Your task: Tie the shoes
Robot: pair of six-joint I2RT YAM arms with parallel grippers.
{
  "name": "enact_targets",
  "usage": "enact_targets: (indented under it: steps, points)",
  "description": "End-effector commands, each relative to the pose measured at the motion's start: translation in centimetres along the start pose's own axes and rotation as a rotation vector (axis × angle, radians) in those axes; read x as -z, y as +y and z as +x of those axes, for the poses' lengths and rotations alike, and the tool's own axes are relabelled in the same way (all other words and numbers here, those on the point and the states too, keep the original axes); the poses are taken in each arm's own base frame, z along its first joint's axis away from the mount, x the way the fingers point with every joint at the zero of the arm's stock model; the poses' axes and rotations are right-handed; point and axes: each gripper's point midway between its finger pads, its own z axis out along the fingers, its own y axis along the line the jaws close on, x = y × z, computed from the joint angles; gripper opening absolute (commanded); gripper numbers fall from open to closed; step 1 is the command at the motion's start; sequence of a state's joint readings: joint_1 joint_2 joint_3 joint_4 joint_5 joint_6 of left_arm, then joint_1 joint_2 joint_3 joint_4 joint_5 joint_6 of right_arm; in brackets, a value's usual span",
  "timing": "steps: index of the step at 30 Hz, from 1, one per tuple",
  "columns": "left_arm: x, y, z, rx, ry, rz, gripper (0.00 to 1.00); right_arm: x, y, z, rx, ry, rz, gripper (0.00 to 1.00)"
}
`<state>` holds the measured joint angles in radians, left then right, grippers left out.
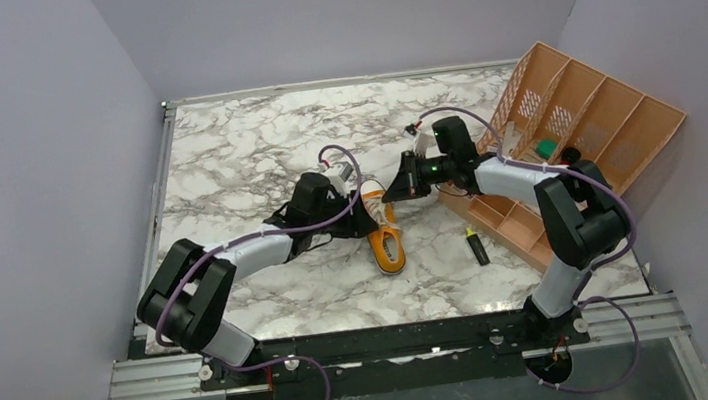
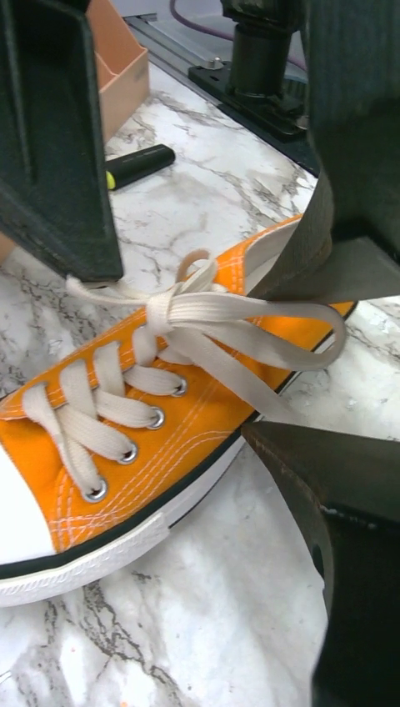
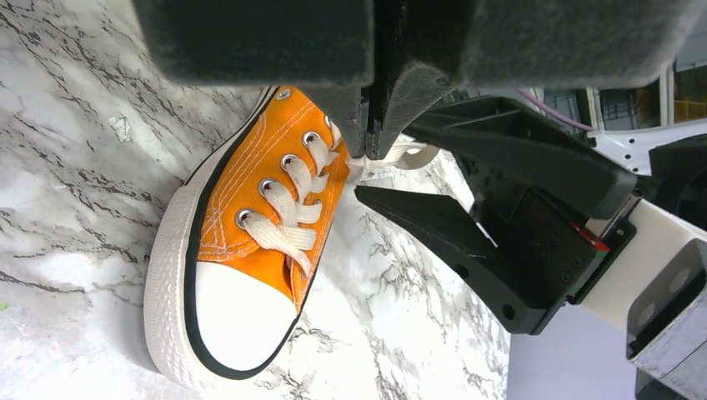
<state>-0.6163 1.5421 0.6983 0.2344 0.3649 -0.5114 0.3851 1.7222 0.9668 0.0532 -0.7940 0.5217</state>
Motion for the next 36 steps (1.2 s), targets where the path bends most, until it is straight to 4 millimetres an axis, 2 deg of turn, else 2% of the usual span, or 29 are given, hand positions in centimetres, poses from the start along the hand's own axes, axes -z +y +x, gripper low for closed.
enact_targets:
  steps: [1, 7, 11, 15, 19, 23, 29, 36]
  points:
    - [1.7, -1.2, -0.1, -0.024, 0.03, 0.021, 0.55, 0.1, 0.5, -0.7, 0.03, -0.013, 0.003, 0.01]
    - [1.8, -1.6, 0.0, 0.008, 0.04, 0.054, 0.57, 0.1, 0.4, -0.1, 0.023, 0.011, -0.011, 0.0]
    - [1.5, -1.5, -0.6, -0.001, 0.031, 0.056, 0.5, 0.0, 0.4, 0.1, 0.02, 0.022, -0.015, 0.01]
    - [1.3, -1.8, -0.7, 0.002, 0.052, 0.075, 0.26, 0.0, 0.3, 0.3, 0.015, 0.027, -0.015, 0.01]
    - [1.7, -1.9, 0.3, 0.041, 0.073, 0.085, 0.0, -0.1, 0.4, 0.5, -0.01, 0.044, -0.021, 0.01]
    - [2.4, -2.3, 3.0, 0.133, 0.153, 0.114, 0.0, 0.3, -0.7, 0.9, -0.077, 0.057, 0.073, 0.01]
    - [4.3, -2.3, 6.9, 0.2, 0.242, 0.146, 0.0, 1.8, -1.0, -0.1, -0.135, -0.028, 0.192, 0.0]
    - [4.0, -0.1, 9.4, 0.25, 0.331, 0.044, 0.0, 3.1, -3.1, -0.7, -0.169, -0.125, 0.304, 0.01]
